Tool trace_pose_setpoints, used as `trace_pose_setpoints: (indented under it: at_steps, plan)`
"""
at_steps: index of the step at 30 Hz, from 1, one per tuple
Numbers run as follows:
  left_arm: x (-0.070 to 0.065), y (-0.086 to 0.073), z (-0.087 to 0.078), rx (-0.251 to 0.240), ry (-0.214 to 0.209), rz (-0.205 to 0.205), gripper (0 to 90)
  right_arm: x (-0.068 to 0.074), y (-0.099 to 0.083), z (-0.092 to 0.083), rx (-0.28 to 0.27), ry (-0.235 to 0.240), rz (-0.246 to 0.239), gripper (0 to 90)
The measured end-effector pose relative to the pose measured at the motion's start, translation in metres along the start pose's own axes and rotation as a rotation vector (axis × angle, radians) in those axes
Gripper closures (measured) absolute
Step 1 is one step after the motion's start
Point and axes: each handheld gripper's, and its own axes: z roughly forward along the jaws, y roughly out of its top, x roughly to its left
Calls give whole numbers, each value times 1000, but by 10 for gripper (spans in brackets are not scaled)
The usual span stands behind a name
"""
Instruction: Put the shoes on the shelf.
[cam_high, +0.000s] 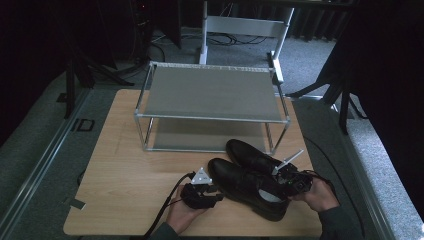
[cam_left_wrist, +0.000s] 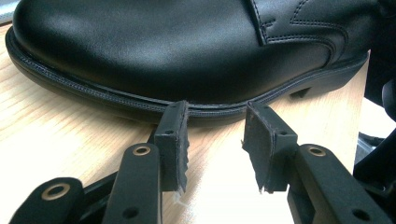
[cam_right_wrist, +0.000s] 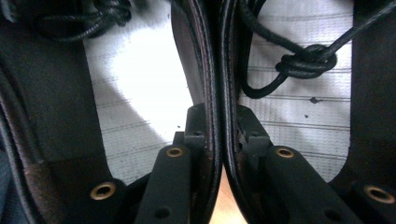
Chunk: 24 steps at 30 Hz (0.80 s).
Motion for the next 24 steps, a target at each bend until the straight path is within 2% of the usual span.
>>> trace_pose_setpoints:
  at_steps: [8,11,12,16,18,24]
  plan:
    - [0,0,-2,-5,3,2,599,4,-1,-4,-61,12,-4,805]
    - [1,0,-5,-17,12,2,599,10,0,-7,-81,-19,-25,806]
    - [2,0,-6,-20,14,0,599,12,0,-9,-100,-29,-23,806]
    - [4,0,-10,-27,20,-4,598,11,-1,-10,-139,-22,-9,807]
    - [5,0,-12,-33,28,-8,598,11,-1,-10,-140,-17,-5,807]
    - [10,1,-18,-52,45,-19,596,8,4,-13,-186,-27,25,807]
